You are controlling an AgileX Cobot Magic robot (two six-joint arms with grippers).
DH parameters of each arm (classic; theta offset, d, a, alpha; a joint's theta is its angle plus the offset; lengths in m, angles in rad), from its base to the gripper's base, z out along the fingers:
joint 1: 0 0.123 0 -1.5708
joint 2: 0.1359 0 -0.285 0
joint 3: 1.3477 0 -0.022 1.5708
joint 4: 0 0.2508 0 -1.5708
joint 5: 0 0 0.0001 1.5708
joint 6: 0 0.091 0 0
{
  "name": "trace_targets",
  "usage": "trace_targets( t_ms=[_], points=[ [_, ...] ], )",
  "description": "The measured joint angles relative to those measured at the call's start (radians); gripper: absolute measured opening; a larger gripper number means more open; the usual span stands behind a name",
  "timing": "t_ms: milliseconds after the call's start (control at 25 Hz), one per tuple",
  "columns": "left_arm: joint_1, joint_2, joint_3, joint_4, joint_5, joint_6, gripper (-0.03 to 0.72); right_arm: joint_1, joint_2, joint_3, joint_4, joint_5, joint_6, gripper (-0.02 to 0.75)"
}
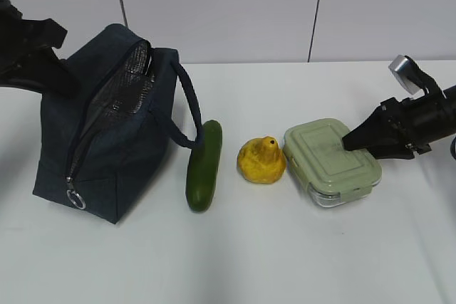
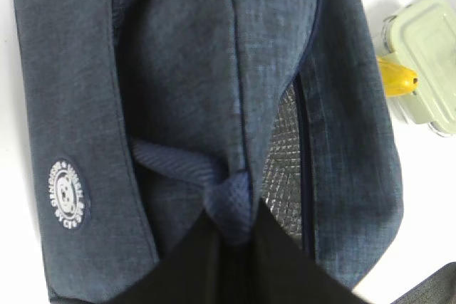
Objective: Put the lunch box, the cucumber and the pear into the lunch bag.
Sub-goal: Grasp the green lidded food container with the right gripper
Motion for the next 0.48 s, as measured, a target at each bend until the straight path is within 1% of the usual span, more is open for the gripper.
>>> trace_targets(
  t_ms=[320, 480],
  points=[
    [0.0, 0.0, 0.0, 0.0, 0.0, 0.0, 0.003, 0.0, 0.0, 0.0, -0.004, 0.0, -0.005, 0.399],
    [0.0, 0.0, 0.0, 0.0, 0.0, 0.0, 0.003, 0.0, 0.0, 0.0, -0.025, 0.002, -0.006, 0.399]
  ],
)
